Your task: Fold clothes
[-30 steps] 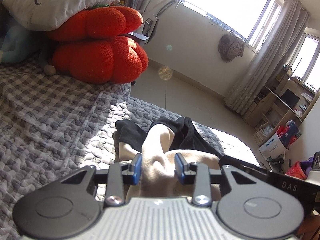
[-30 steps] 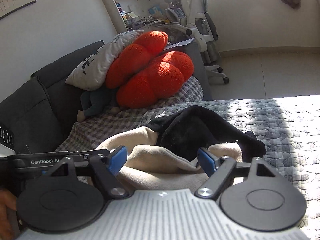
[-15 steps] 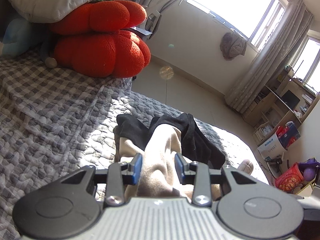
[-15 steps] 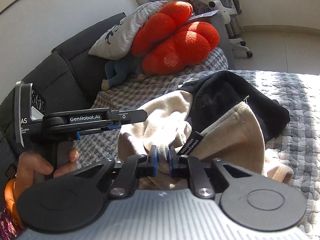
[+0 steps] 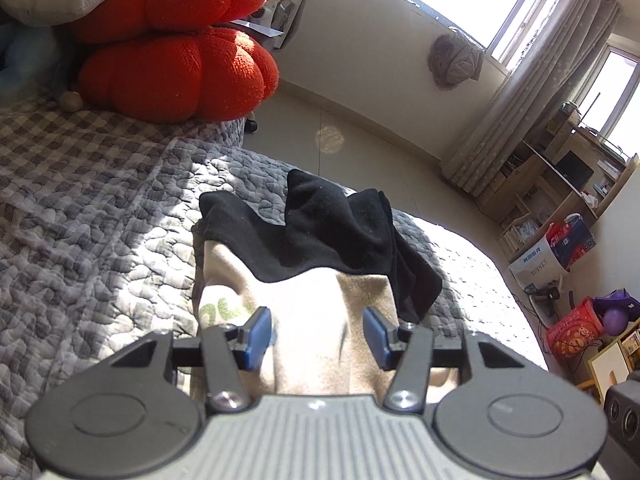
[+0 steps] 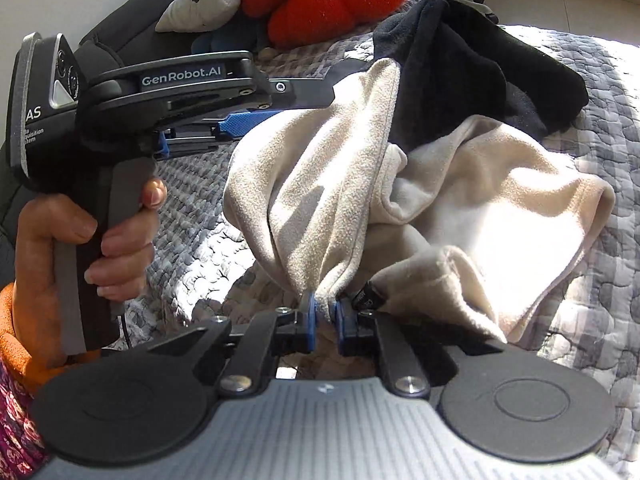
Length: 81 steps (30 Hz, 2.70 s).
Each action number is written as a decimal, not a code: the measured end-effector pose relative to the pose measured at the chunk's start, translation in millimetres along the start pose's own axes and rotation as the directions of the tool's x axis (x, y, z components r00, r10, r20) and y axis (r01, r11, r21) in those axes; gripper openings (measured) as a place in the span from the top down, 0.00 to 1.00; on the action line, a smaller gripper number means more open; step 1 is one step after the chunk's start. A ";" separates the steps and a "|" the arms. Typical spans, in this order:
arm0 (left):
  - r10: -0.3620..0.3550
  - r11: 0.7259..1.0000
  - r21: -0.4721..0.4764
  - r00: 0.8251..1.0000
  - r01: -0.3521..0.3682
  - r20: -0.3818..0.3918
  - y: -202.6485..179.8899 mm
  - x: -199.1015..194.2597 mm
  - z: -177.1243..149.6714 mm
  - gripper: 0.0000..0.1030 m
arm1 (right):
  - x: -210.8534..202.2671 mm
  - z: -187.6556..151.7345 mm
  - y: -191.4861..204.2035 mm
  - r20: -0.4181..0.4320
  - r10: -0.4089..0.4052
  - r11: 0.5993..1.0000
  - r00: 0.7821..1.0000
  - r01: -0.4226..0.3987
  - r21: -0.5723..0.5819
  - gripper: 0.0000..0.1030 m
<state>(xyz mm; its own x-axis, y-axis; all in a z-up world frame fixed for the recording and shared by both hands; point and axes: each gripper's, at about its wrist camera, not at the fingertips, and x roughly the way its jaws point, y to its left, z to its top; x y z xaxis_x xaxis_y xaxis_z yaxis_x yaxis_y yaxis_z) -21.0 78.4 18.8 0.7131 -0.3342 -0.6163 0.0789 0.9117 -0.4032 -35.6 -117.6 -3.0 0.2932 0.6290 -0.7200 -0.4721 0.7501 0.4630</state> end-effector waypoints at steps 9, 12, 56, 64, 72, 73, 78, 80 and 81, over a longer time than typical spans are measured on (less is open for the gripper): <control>0.048 0.999 -0.002 0.999 -0.048 -0.020 4.9 2.0 -1.8 0.61 | -27.9 13.3 -11.8 0.087 0.066 0.997 0.994 -0.069 0.029 0.66; 0.037 0.999 -0.024 0.999 -0.037 -0.019 8.7 -0.2 -0.4 0.68 | -38.7 18.6 -13.3 0.147 0.072 0.997 0.986 -0.076 0.023 0.43; -0.282 0.929 0.259 0.959 0.266 0.025 -24.6 -21.8 -7.6 0.43 | -87.0 62.1 -56.9 0.551 -0.170 0.968 0.817 0.034 0.248 0.87; -0.291 0.936 0.219 0.956 0.277 0.036 -20.4 -19.1 -5.0 0.39 | -118.1 56.3 -83.5 0.606 -0.232 0.946 0.761 0.031 0.323 0.87; -0.381 0.912 0.184 0.923 0.367 0.046 -21.1 -24.8 -2.0 0.39 | -128.1 49.1 -103.2 0.596 -0.309 0.921 0.742 0.077 0.381 0.87; -0.388 0.911 0.171 0.920 0.375 0.048 -20.4 -24.8 -1.1 0.39 | -128.5 48.4 -104.7 0.592 -0.315 0.919 0.741 0.083 0.385 0.87; -0.373 0.921 0.142 0.926 0.362 0.062 -17.6 -24.3 2.1 0.39 | -127.2 44.4 -114.1 0.563 -0.355 0.903 0.747 0.119 0.412 0.87; -0.356 0.928 0.140 0.932 0.345 0.067 -16.5 -24.0 3.1 0.37 | -127.6 42.6 -118.9 0.550 -0.378 0.894 0.745 0.138 0.427 0.87; -0.348 0.931 0.139 0.935 0.336 0.070 -15.9 -23.9 3.6 0.36 | -128.2 41.6 -121.5 0.545 -0.391 0.888 0.742 0.149 0.434 0.87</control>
<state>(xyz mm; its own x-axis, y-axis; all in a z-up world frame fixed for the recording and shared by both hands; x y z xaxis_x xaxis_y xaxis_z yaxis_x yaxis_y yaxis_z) -36.8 72.7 42.5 0.6879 -0.6128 -0.3889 0.4102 0.7703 -0.4882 18.7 -280.9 54.5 0.8549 0.2850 -0.4335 -0.0147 0.8485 0.5290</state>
